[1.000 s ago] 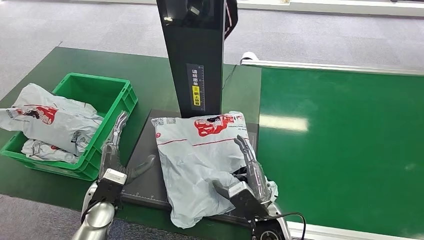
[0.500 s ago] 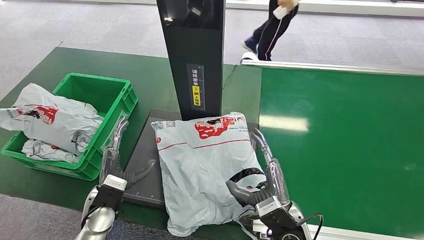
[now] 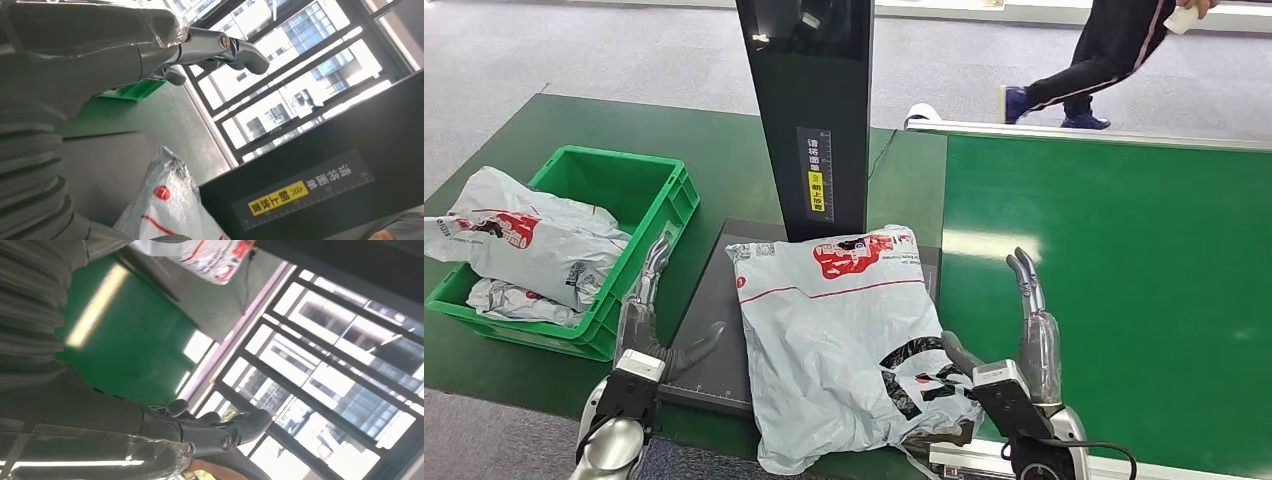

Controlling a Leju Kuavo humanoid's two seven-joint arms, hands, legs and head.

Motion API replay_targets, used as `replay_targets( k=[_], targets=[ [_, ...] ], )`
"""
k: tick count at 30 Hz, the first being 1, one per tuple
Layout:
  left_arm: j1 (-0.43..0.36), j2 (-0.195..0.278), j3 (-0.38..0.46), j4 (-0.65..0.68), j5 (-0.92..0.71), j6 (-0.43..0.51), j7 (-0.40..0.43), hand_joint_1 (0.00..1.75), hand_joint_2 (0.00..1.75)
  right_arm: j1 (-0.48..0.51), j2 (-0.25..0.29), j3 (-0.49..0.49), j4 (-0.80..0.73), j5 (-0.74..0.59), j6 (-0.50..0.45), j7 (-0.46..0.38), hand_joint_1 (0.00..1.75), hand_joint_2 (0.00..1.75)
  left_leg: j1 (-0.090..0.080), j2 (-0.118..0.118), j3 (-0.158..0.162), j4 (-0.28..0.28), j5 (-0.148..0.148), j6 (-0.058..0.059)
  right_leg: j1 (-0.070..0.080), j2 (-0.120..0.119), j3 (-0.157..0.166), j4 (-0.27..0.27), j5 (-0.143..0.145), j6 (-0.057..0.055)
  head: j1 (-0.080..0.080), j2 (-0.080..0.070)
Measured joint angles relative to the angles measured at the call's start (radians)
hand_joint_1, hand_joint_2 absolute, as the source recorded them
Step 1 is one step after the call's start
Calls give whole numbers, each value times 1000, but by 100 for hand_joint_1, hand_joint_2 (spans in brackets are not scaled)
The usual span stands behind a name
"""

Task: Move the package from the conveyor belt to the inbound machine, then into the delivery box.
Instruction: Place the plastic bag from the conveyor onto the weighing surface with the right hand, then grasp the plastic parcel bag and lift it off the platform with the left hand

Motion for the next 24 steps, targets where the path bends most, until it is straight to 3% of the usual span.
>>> replay_targets(
  k=[14, 24],
  targets=[
    [32, -20, -14, -7, 12, -91, 18, 0, 175, 40, 44, -100, 73, 6, 15, 4, 0, 175, 0, 0, 0, 0, 0, 0, 0, 0, 0, 0, 0, 0, 0, 0],
    [49, -40, -89, -7, 10, -165, 27, 0, 175, 51, 66, -127, 126, -9, 10, 0, 0, 175, 0, 0, 0, 0, 0, 0, 0, 0, 0, 0, 0, 0, 0, 0]
  ],
)
